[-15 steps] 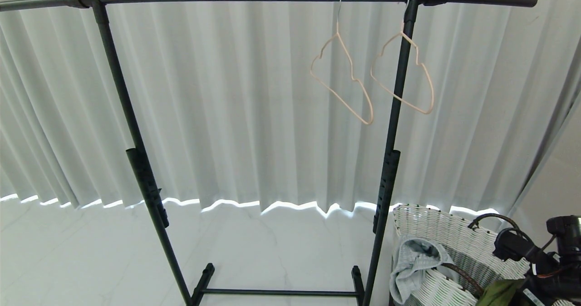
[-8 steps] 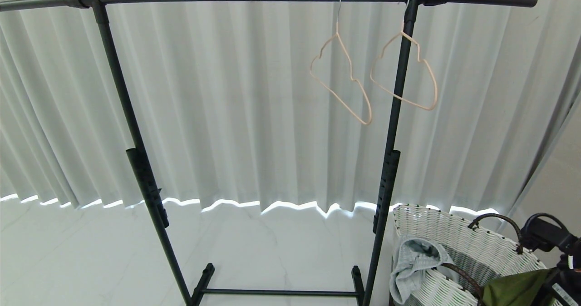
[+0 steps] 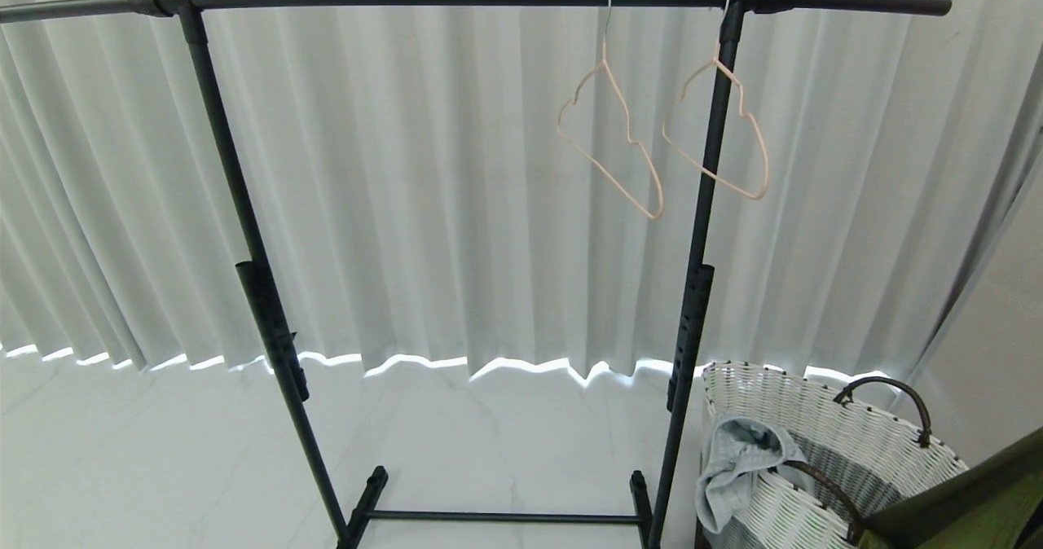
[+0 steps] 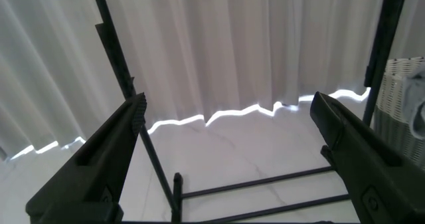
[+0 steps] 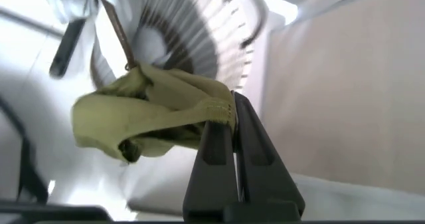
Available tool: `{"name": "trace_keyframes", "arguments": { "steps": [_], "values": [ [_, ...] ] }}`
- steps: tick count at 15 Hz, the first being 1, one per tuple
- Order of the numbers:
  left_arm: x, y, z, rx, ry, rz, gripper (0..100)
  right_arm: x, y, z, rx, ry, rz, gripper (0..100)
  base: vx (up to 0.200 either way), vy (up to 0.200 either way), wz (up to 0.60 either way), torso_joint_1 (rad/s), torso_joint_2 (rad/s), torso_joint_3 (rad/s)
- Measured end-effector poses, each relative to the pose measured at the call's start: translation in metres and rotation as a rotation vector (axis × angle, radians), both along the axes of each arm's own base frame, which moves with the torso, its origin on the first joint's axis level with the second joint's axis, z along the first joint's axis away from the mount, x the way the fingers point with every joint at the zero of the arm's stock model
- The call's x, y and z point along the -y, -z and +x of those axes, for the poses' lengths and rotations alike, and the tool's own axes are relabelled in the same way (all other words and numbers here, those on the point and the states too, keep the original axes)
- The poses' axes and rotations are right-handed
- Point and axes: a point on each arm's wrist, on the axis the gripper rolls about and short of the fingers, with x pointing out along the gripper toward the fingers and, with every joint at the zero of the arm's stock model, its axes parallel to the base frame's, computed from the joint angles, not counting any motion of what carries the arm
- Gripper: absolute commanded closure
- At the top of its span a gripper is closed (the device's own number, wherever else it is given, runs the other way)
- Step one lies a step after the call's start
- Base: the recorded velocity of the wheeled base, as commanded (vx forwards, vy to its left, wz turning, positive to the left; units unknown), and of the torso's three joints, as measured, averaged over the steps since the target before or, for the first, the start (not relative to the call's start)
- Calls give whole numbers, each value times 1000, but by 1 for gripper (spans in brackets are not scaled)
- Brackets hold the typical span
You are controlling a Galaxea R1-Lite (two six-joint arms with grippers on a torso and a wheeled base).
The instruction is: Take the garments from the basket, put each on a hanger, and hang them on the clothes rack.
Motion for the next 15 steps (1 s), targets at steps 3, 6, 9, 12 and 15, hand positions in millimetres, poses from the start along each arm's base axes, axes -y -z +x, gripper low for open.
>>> {"name": "trace_keyframes", "arguments": {
  "steps": [3, 6, 9, 12, 15],
  "values": [
    [0, 0, 0, -1, -2, 1, 0, -3, -10, -16, 78, -11, -8, 100, -200, 0, 0, -1, -1, 1],
    [0, 0, 0, 1, -3, 9, 0, -4, -14, -24, 116, -16, -12, 100, -67, 0, 0, 2, 2, 1],
    [0, 0, 0, 2, -4, 15, 0, -6, -15, -27, 133, -29, -13, 100, 0, 0, 0, 0, 0, 0],
    [0, 0, 0, 1, -5, 10, 0, -6, -15, -26, 135, -40, -12, 100, 0, 0, 0, 0, 0, 0],
    [0, 0, 0, 1, -1, 9, 0, -7, -15, -26, 131, -49, -11, 100, 0, 133, 0, 2, 3, 2]
  ]
}}
